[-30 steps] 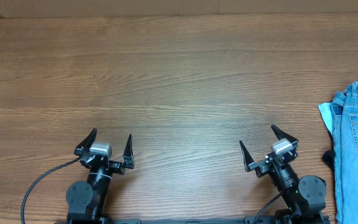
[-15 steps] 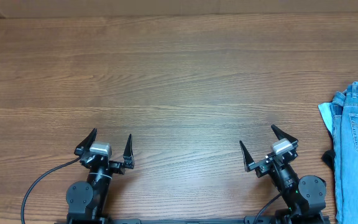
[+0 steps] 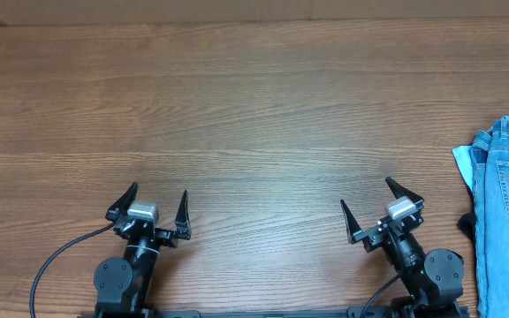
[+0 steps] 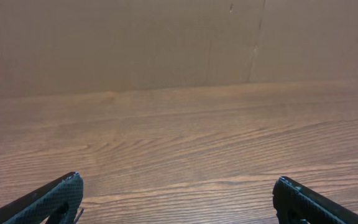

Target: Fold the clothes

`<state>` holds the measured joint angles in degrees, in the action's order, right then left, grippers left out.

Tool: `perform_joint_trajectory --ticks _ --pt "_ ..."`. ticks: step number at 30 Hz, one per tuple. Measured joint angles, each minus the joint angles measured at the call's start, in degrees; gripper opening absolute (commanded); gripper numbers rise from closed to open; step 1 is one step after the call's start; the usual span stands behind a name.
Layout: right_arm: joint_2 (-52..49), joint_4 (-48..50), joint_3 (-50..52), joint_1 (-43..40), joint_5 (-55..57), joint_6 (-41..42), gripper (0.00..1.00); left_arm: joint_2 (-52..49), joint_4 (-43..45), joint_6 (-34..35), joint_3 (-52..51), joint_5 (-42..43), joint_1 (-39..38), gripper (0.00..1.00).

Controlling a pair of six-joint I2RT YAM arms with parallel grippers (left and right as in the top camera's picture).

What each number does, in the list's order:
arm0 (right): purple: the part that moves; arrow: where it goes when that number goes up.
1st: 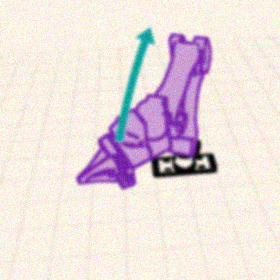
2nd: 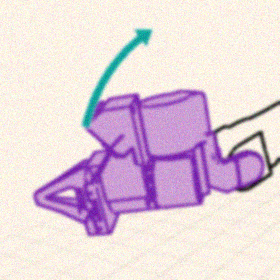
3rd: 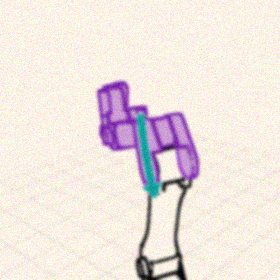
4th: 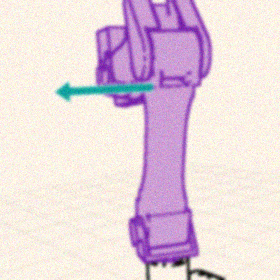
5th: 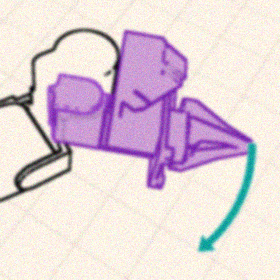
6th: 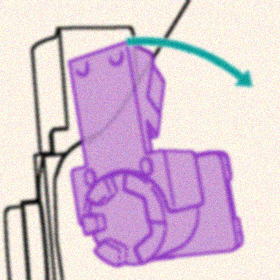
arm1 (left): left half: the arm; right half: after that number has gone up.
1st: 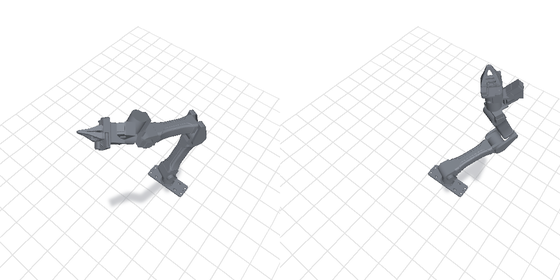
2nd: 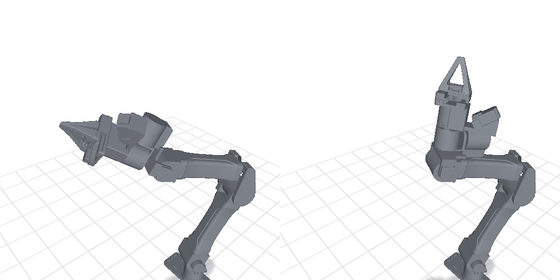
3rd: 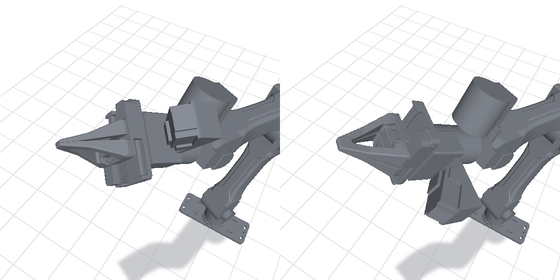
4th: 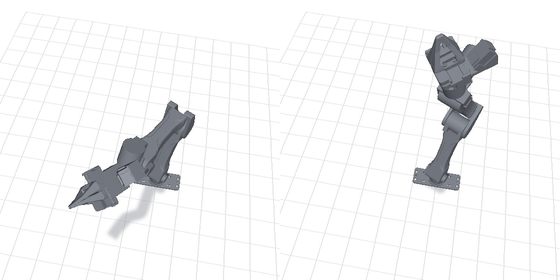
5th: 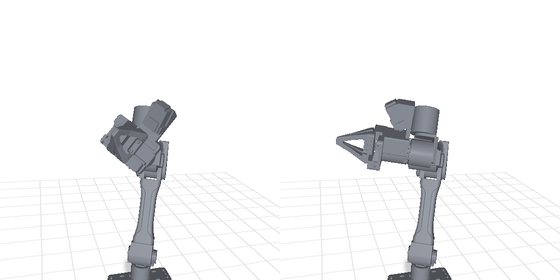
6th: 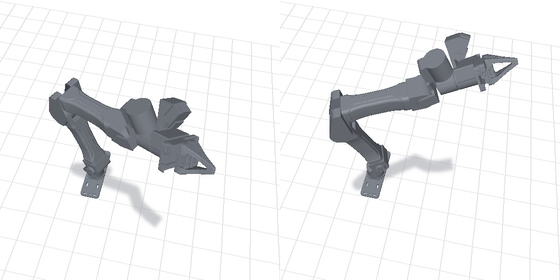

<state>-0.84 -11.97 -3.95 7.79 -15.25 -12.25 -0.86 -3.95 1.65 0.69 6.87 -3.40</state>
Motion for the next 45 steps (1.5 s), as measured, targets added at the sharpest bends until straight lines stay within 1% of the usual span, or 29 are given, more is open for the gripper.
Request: perform_joint_trajectory --ticks 3,7,8,9,11,15,17,19,23,27,30,33,36,38,42,45 --pt "0.0 1.33 0.0 0.0 -1.38 0.04 1.0 0.0 0.04 1.53 0.0 0.17 0.0 1.0" --pt "0.0 8.15 0.17 0.0 -8.09 1.42 1.0 0.0 0.33 5.33 0.0 2.34 0.0 1.0" --pt "0.0 11.02 0.17 0.02 -10.19 3.96 1.0 0.0 0.42 6.45 0.04 4.46 0.0 1.0" --pt "0.02 11.96 0.15 0.0 -10.86 5.07 1.0 0.0 0.42 6.71 0.04 4.87 0.0 1.0" --pt "0.04 14.93 0.09 0.0 -12.5 9.92 1.0 0.0 -0.46 7.43 0.98 6.69 0.0 1.0" --pt "-0.2 14.91 -2.34 0.0 -13.99 16.04 1.0 -0.87 -4.24 6.56 7.87 7.69 0.0 1.0" --pt "-1.42 12.28 -5.53 0.0 -14.47 17.62 1.0 -2.82 -7.06 5.84 12.83 7.67 0.0 1.0" --pt "-4.55 6.97 -10.16 0.0 -14.51 18.69 1.0 -6.58 -11.19 5.46 18.88 7.5 0.0 1.0" --pt "-16.98 -6.27 -22.25 0.0 -14.49 20.17 1.0 -18.8 -20.17 5.53 32.63 7.43 0.0 1.0" --pt "-33.77 -21.7 -36.26 0.0 -13.77 20.79 1.0 -34.69 -31.61 5.68 49.33 7.43 0.0 1.0" --pt "-47.87 -33.94 -49.16 0.0 -12.22 20.85 1.0 -46.97 -43.36 5.7 63.3 7.43 0.0 1.0" --pt "-59.71 -42.23 -60.39 0.0 -11.19 20.98 1.0 -57.72 -53.27 5.7 75.21 7.3 0.0 1.0" --pt "-68.5 -46.42 -67.82 0.0 -11.06 20.98 1.0 -66.93 -59.89 5.55 83.73 7.21 0.0 1.0" --pt "-72.91 -47.41 -70.4 -0.04 -10.82 21.05 1.0 -71.36 -62.75 5.44 86.99 7.26 0.0 1.0" --pt "-79.14 -48.15 -73.0 -1.57 -7.69 21.99 1.0 -76.78 -64.63 5.46 89.26 8.44 0.0 1.0" --pt "-81.5 -49.16 -75.87 -5.68 -2.4 25.03 1.0 -78.51 -65.85 5.4 89.48 9.29 0.0 1.0"
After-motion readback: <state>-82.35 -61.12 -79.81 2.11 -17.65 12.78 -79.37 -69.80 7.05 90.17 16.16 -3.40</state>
